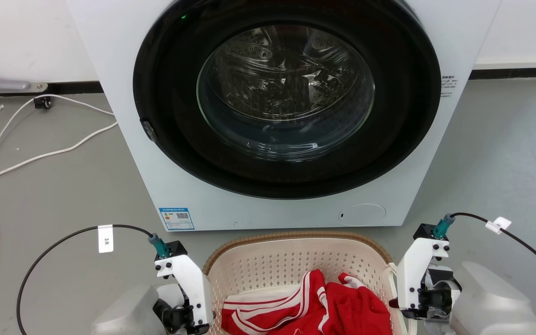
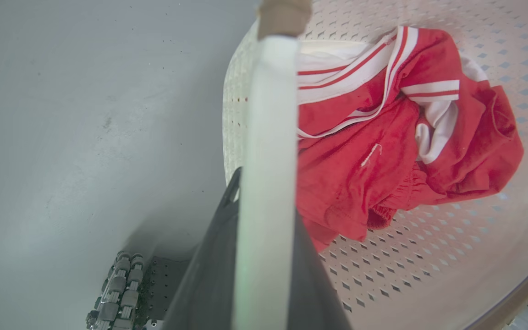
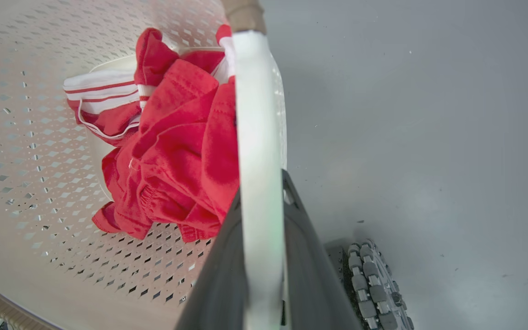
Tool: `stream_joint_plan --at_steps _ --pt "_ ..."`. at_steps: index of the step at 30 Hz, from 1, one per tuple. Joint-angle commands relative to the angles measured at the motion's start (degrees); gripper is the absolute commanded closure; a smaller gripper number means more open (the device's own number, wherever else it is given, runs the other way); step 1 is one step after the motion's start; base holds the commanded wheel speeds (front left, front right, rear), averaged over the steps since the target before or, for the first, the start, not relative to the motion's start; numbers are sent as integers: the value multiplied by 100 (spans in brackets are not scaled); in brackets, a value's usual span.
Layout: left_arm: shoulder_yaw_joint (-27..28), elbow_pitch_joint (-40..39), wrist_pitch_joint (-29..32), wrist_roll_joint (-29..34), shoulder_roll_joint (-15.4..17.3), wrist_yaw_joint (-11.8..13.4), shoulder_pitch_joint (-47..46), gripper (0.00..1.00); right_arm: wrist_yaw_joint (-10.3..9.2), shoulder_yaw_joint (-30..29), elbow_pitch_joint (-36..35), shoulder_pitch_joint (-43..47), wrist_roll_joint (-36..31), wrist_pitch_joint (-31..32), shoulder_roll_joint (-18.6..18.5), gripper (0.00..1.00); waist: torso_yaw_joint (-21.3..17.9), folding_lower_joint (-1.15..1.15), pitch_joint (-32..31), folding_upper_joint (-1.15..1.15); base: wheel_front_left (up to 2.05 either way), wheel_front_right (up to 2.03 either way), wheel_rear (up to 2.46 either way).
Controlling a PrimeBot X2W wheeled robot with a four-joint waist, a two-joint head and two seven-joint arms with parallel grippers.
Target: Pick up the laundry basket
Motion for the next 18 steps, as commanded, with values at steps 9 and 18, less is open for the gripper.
stream_joint_plan --at_steps 9,18 --pt "-17 -72 -53 -93 -94 -75 21 100 29 8 -18 -99 87 -16 89 100 7 0 -2 0 0 0 0" --pt "-32 -61 -85 -123 -96 -75 23 100 29 19 6 -117 103 -21 87 100 7 0 -2 0 0 0 0"
